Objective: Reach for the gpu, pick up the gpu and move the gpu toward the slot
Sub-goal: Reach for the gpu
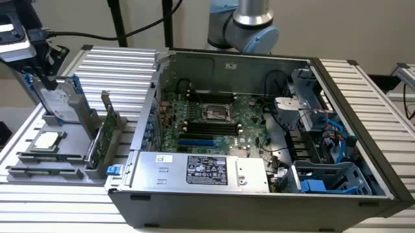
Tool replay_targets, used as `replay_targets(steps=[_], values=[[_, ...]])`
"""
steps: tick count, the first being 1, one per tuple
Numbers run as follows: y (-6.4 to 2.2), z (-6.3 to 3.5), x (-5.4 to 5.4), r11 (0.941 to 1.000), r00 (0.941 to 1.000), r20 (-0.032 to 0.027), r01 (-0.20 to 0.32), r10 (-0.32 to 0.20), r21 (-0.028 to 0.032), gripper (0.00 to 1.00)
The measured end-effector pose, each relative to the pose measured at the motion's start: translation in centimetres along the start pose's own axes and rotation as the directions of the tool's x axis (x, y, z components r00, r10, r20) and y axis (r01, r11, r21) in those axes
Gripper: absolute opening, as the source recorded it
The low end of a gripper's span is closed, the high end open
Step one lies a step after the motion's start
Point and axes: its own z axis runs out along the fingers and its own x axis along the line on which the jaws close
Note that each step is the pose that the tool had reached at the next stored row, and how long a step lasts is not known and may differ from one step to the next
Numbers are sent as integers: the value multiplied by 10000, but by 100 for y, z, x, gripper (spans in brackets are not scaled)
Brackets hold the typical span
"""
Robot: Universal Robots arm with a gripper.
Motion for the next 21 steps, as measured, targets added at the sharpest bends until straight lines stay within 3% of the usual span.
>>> replay_targets(steps=[12, 21], values=[[-7, -1, -16, 10000, 10000, -4, -2, 2, 1, 11], [-200, -8, -242, 10000, 10000, -61, -3, 3, -1, 11]])
